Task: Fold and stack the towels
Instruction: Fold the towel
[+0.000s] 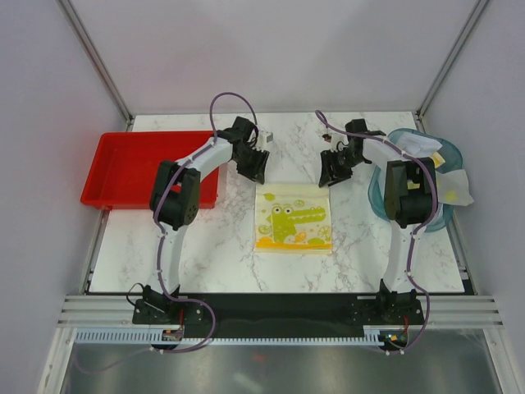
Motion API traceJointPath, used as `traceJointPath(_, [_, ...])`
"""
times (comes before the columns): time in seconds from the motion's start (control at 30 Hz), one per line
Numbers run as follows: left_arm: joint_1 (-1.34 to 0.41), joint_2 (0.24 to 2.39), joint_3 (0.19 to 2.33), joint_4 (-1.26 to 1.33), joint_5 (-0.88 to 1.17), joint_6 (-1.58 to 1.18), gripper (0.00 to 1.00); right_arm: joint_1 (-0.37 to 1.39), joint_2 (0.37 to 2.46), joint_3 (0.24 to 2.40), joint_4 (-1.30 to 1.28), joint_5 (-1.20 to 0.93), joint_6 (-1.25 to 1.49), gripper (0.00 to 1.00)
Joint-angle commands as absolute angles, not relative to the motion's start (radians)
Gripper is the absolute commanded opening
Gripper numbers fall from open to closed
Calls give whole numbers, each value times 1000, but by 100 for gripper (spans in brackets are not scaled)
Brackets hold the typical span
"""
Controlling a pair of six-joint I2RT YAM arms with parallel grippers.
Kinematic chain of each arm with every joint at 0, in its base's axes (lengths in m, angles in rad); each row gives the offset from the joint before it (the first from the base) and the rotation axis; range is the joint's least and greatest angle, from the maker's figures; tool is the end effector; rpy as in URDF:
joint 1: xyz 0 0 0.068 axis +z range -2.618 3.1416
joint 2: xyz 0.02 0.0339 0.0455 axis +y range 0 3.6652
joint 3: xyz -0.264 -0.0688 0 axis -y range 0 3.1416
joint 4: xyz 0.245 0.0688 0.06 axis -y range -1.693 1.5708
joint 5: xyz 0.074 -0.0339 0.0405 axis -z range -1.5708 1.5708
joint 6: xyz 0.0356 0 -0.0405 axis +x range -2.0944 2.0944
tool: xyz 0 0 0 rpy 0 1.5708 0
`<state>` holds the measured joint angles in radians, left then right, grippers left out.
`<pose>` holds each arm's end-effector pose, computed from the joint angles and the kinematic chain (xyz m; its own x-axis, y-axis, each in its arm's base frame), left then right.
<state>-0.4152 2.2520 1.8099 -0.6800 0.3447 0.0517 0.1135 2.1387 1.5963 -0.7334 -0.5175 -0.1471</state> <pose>0.4344 -0.2046 0.1711 -0.7968 0.4044 -0.4489 0.5557 0.7822 -0.2816 0.4285 0.0666 0.1606 -0.9050 -0.2314 -0.3570 -0.3781 0.8221 0.4256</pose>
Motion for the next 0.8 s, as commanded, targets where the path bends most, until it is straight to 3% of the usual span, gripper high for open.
traceJointPath(0.0, [-410, 2272, 1856, -704, 370, 101, 46, 109, 2163, 1637, -758, -540, -178, 52])
traceJointPath(0.2, [-411, 2290, 1858, -707, 391, 97, 43, 110, 2181, 1641, -764, -543, -178, 50])
traceJointPath(0.27, [-411, 2293, 1858, -709, 403, 97, 36, 110, 2183, 1643, -765, -537, -179, 48])
traceJointPath(0.3, [-411, 2295, 1858, -707, 406, 97, 26, 110, 2186, 1646, -764, -534, -176, 41])
traceJointPath(0.43, [-411, 2301, 1884, -706, 420, 91, 2, 109, 2191, 1674, -764, -540, -164, 13])
traceJointPath(0.53, [-411, 2304, 1914, -706, 402, 75, 2, 110, 2189, 1698, -753, -532, -155, 1])
traceJointPath(0.7, [-411, 2338, 1993, -704, 284, 20, 2, 113, 2210, 1739, -697, -505, -92, 0])
traceJointPath(0.73, [-411, 2339, 2014, -704, 269, 12, 9, 114, 2214, 1747, -693, -467, -59, 0])
traceJointPath(0.77, [-411, 2330, 2019, -704, 229, -24, 21, 114, 2215, 1767, -693, -433, -37, 5])
